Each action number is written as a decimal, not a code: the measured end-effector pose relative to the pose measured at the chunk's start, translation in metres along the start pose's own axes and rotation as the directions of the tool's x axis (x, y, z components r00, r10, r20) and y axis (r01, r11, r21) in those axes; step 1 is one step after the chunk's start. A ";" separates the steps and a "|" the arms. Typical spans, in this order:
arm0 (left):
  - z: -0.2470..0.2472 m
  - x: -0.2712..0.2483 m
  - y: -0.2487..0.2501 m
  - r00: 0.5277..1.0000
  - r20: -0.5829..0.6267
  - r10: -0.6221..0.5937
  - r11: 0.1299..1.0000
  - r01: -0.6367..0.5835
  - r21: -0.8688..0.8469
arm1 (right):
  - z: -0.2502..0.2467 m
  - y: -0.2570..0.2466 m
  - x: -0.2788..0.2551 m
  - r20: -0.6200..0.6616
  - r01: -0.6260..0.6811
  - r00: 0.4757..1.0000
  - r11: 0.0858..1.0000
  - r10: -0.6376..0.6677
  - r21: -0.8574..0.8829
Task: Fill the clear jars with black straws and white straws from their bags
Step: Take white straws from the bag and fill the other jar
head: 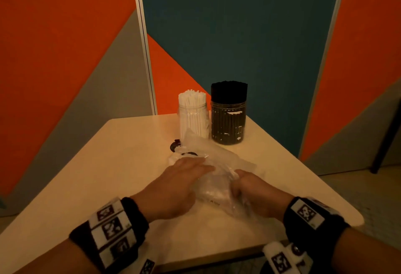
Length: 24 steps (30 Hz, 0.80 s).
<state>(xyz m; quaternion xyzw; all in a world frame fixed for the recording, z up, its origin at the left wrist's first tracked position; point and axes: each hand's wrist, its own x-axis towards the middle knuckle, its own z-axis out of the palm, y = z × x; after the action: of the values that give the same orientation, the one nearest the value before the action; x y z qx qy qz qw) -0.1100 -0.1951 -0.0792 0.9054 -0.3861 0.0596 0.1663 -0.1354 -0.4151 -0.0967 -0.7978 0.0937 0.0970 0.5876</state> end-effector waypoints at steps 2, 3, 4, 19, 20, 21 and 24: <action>0.006 0.000 -0.002 0.986 0.165 -0.007 0.963 -0.038 0.266 | -0.001 0.002 0.003 0.030 -0.040 0.999 0.997 0.038 0.068; 0.009 0.003 -0.002 0.979 0.202 -0.015 0.948 -0.051 0.314 | -0.001 0.002 0.004 0.056 -0.058 0.997 0.997 0.055 0.060; 0.012 0.007 -0.003 0.980 0.201 -0.003 0.934 -0.069 0.349 | -0.002 0.002 0.004 0.087 -0.064 0.994 0.998 0.062 0.025; 0.002 0.060 -0.025 0.903 0.336 -0.267 0.955 0.295 -0.034 | -0.016 -0.007 0.003 0.251 0.398 0.908 0.508 -0.334 -0.764; 0.002 0.060 -0.028 0.903 0.315 -0.293 0.931 0.344 -0.119 | -0.021 -0.013 0.010 0.260 0.373 0.926 0.576 -0.273 -0.727; 0.001 0.059 -0.032 0.908 0.295 -0.297 0.909 0.363 -0.205 | -0.026 -0.019 0.017 0.264 0.346 0.938 0.643 -0.225 -0.683; -0.003 0.057 -0.042 0.916 0.293 -0.275 0.920 0.339 -0.196 | -0.028 -0.023 0.038 0.221 0.216 0.969 0.826 -0.115 -0.520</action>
<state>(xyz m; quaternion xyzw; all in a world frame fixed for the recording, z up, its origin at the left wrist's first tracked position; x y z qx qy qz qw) -0.0397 -0.2058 -0.0737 0.9277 -0.2607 -0.1343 0.2309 -0.0911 -0.4360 -0.0773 -0.9238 -0.0607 0.1397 0.3513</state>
